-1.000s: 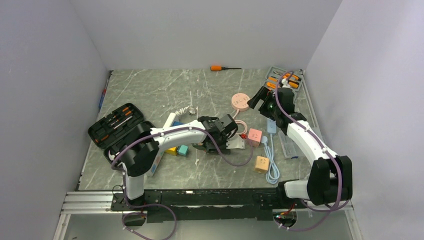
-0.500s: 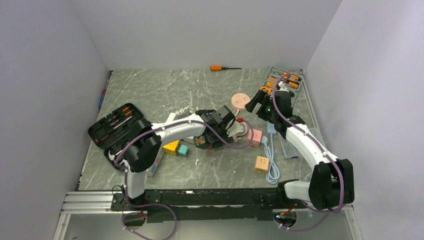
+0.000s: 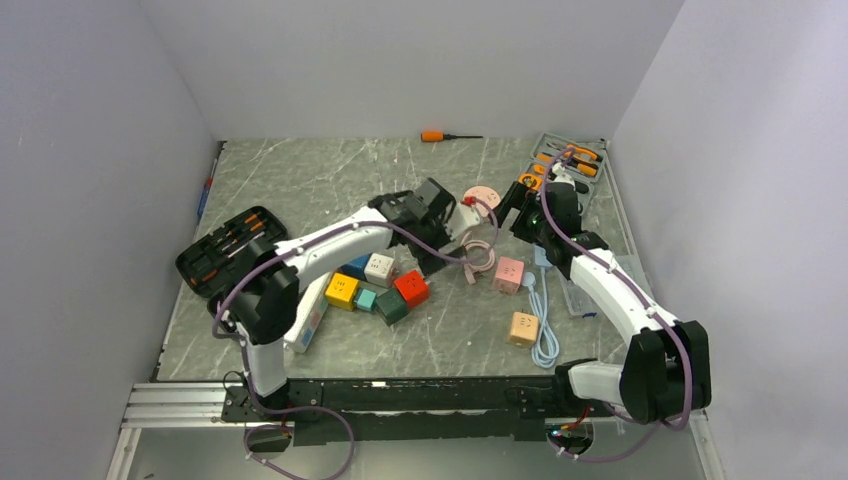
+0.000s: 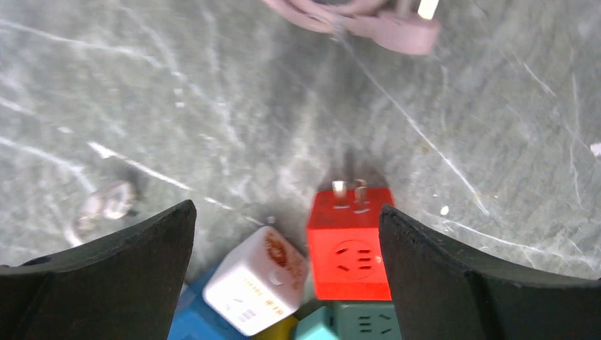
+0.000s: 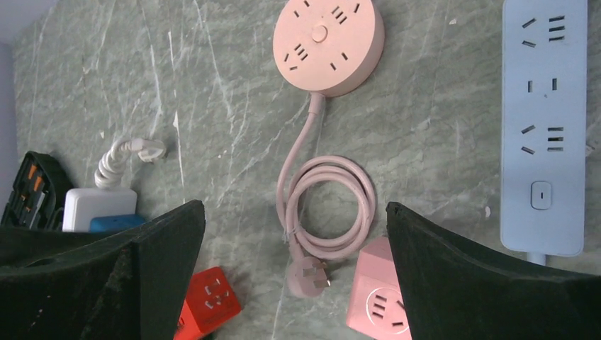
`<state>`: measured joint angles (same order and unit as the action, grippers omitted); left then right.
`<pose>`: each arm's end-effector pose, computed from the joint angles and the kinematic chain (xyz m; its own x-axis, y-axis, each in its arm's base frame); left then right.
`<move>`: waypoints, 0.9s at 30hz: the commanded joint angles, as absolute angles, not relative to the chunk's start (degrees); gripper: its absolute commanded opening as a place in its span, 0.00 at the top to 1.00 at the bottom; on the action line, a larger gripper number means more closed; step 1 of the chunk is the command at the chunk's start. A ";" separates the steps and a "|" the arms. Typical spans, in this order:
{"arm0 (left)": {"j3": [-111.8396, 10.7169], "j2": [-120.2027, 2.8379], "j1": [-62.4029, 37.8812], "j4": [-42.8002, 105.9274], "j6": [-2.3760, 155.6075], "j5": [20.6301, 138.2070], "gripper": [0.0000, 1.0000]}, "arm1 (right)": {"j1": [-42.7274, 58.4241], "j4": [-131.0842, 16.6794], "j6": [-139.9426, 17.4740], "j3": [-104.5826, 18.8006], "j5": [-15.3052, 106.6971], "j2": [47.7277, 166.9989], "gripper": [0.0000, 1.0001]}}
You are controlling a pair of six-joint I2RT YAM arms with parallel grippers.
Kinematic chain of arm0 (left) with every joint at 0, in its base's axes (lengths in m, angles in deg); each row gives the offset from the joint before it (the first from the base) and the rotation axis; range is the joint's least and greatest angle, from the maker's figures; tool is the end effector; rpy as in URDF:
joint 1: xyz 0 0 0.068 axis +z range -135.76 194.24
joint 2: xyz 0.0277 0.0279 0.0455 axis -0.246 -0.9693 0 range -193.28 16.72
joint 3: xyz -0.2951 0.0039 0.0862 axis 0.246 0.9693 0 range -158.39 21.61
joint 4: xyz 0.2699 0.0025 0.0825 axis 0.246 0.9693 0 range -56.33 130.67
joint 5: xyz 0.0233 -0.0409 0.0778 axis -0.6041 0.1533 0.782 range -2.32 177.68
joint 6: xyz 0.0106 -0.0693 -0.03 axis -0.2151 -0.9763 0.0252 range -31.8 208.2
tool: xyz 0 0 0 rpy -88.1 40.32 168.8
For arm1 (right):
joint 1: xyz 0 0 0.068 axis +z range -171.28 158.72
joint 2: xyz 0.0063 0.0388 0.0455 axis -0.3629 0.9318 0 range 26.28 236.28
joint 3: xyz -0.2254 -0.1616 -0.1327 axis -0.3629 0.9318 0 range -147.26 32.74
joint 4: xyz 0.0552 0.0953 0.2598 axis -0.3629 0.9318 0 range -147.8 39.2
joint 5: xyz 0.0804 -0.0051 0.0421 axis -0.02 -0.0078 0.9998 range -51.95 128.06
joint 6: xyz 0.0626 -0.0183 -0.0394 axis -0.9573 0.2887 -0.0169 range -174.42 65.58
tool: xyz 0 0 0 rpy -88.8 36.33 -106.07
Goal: Pull the plug off the socket
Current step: Place the plug at the center of the board.
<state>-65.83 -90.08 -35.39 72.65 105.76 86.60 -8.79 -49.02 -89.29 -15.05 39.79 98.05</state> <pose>0.2913 -0.3445 0.2504 -0.2938 0.8115 -0.5051 0.8988 0.4145 0.1430 0.3032 0.0691 0.2695 -0.5711 0.4588 -0.6807 0.1042 0.8630 0.4943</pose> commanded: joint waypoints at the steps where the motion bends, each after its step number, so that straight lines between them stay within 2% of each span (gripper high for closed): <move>1: -70.83 -83.57 -30.36 73.58 103.89 84.63 0.01 | -7.29 -47.69 -87.53 -17.88 36.74 95.31 0.00; 5: -70.99 -80.91 -24.48 74.82 105.59 85.29 0.01 | -4.30 -46.03 -87.22 -18.33 34.16 94.89 0.00; 7: -68.90 -78.78 -21.80 75.00 107.24 84.83 0.01 | 0.57 -44.69 -86.47 -19.19 31.13 94.57 0.00; 14: -60.49 -71.86 -9.96 79.15 109.58 80.40 0.01 | 22.34 -37.16 -87.87 -24.16 21.44 99.58 0.00; 16: -58.48 -70.47 -8.11 81.35 111.30 81.58 0.01 | 30.47 -35.71 -87.78 -26.67 17.79 102.65 0.00; 21: -52.48 -64.63 -5.26 84.10 112.92 82.98 0.01 | 43.70 -33.36 -83.16 -37.27 10.12 113.68 0.00; 27: -42.25 -52.55 -3.97 84.45 118.24 85.00 0.01 | 47.96 -41.54 -74.70 -39.39 11.15 122.86 0.04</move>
<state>-46.29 -60.73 -4.07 83.01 112.55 84.17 47.82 -36.76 -82.06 -37.60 13.04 119.73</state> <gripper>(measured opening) 0.994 0.977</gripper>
